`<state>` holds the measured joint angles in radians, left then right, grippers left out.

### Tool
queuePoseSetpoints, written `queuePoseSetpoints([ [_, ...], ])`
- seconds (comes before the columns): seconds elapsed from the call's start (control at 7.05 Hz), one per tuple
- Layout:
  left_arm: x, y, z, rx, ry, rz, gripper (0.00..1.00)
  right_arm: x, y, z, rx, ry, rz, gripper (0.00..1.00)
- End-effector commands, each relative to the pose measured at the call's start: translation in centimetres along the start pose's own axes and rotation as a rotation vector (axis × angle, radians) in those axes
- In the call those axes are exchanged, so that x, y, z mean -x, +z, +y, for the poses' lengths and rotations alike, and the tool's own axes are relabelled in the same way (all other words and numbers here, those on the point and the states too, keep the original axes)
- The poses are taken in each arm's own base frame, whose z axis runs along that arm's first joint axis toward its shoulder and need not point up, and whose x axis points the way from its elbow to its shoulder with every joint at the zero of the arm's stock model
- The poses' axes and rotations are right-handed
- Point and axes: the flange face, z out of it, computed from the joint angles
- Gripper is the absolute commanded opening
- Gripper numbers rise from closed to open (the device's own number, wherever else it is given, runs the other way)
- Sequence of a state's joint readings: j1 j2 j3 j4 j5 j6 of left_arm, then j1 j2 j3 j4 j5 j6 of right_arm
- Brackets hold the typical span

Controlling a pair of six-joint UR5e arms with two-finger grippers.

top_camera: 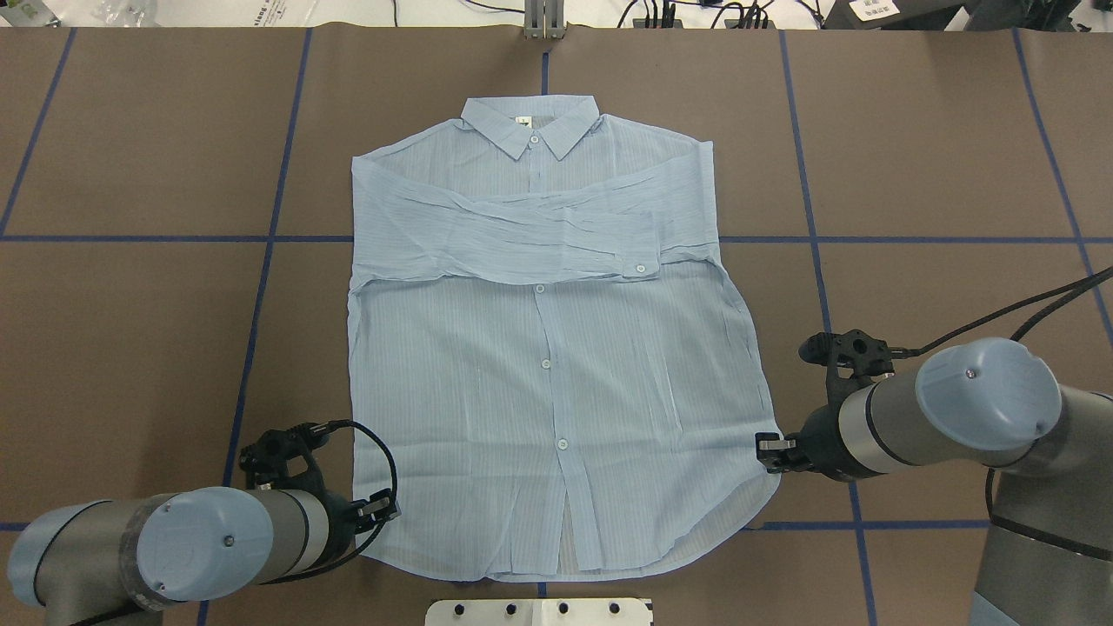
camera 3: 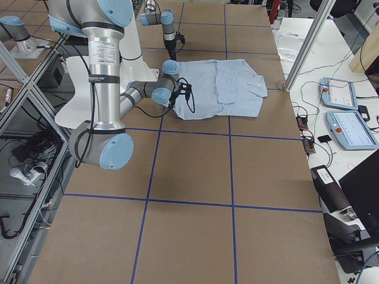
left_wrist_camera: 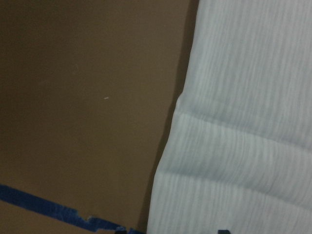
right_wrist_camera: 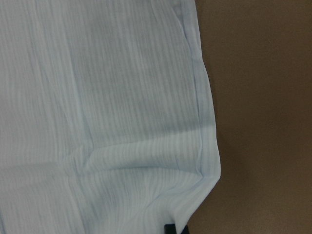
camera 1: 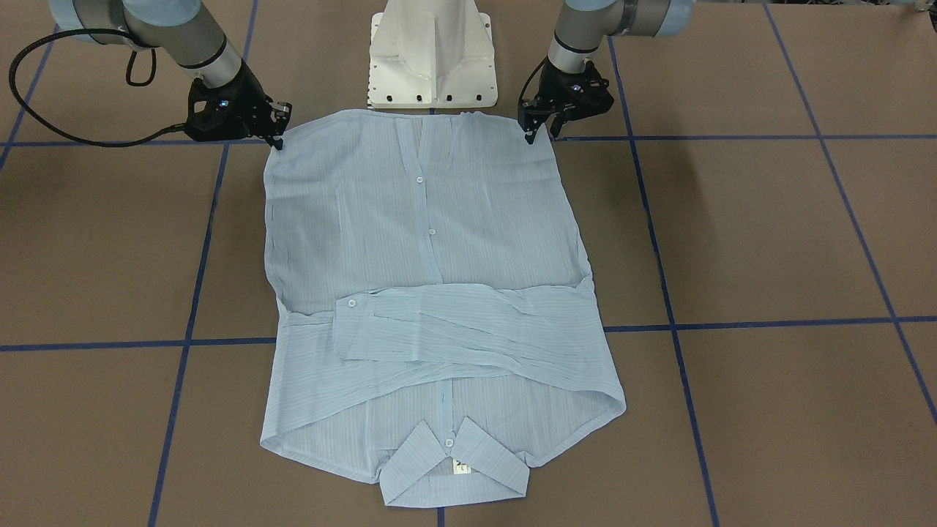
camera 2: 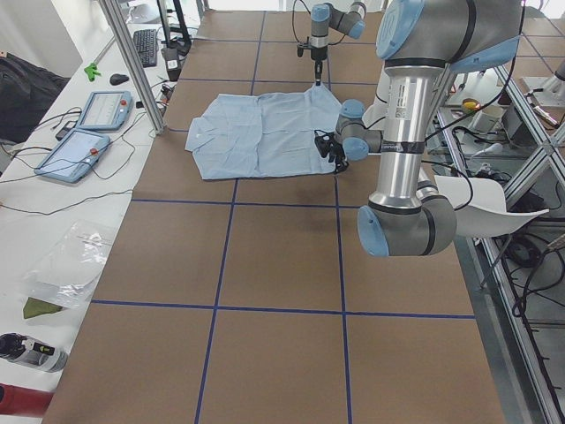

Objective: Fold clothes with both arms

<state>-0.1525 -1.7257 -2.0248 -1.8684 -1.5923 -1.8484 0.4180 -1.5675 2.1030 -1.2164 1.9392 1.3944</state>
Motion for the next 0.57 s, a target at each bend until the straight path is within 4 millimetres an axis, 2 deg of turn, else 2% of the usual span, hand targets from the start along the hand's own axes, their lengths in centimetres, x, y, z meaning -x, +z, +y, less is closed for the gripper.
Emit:
queuePoseSetpoints([
  [0.0,0.08,0.12,0.51,0.007,0.006,-0.004,0.59,-0.15,-0.11,-0.15,0.002,0.004,0.000,0.00],
  [0.43,0.14,0.21,0.92,0.013,0.011,-0.006,0.59,-0.24,-0.10,-0.29,0.000,0.007,0.003,0.00],
])
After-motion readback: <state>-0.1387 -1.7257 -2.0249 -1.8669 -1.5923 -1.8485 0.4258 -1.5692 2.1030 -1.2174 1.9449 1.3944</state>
